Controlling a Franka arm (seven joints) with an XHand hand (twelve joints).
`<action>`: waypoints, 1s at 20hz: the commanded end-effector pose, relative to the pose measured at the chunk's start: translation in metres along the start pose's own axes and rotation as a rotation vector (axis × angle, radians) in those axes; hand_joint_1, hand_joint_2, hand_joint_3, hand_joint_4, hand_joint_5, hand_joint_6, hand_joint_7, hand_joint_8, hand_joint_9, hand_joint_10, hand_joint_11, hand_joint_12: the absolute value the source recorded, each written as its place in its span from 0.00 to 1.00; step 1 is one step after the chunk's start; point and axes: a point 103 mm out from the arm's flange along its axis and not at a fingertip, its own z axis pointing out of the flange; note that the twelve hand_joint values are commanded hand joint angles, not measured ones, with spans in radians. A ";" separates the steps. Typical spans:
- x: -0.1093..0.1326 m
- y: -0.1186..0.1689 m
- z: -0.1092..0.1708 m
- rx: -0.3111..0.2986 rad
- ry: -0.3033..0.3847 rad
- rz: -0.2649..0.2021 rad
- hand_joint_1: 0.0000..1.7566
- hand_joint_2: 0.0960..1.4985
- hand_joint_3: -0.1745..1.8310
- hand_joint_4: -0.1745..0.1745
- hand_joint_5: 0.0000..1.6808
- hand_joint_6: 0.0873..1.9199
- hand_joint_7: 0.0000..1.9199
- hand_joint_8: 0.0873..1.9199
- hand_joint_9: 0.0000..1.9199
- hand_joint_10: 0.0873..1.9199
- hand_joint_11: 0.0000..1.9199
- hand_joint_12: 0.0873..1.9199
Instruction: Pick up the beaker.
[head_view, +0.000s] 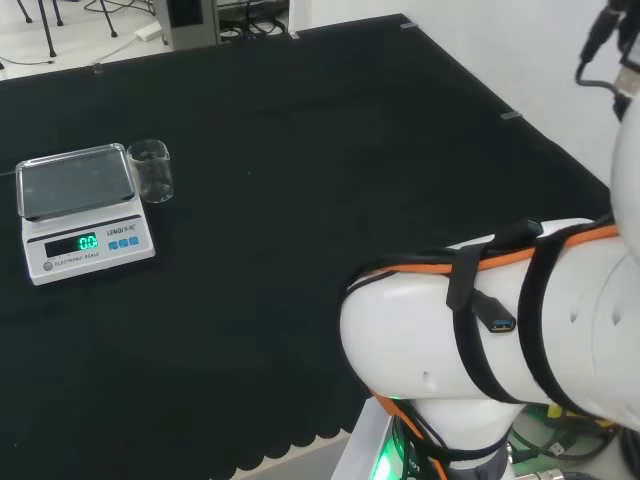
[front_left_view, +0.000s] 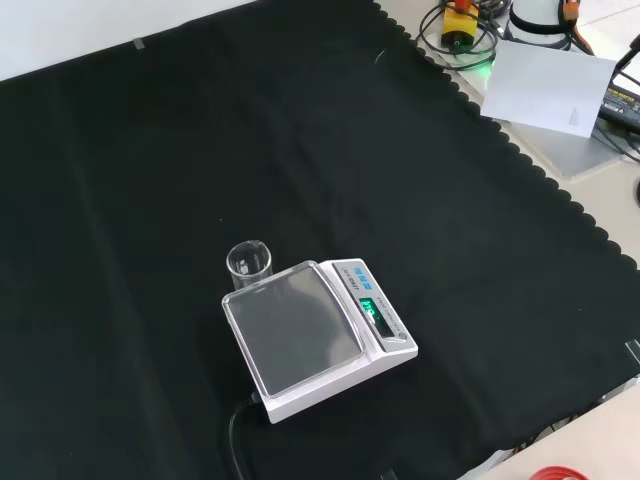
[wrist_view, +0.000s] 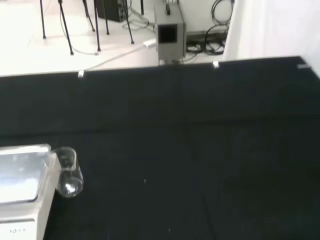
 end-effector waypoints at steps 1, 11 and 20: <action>-0.008 -0.008 0.027 -0.042 0.049 0.027 0.31 0.41 0.17 0.55 0.15 0.00 0.17 0.33 0.18 0.39 0.00 0.78; 0.040 0.069 0.145 0.048 0.089 -0.059 0.32 0.42 0.16 0.55 0.15 0.00 0.17 0.33 0.17 0.39 0.00 0.78; 0.045 0.106 0.218 0.130 0.111 -0.094 0.33 0.42 0.16 0.55 0.15 0.00 0.16 0.33 0.17 0.39 0.00 0.78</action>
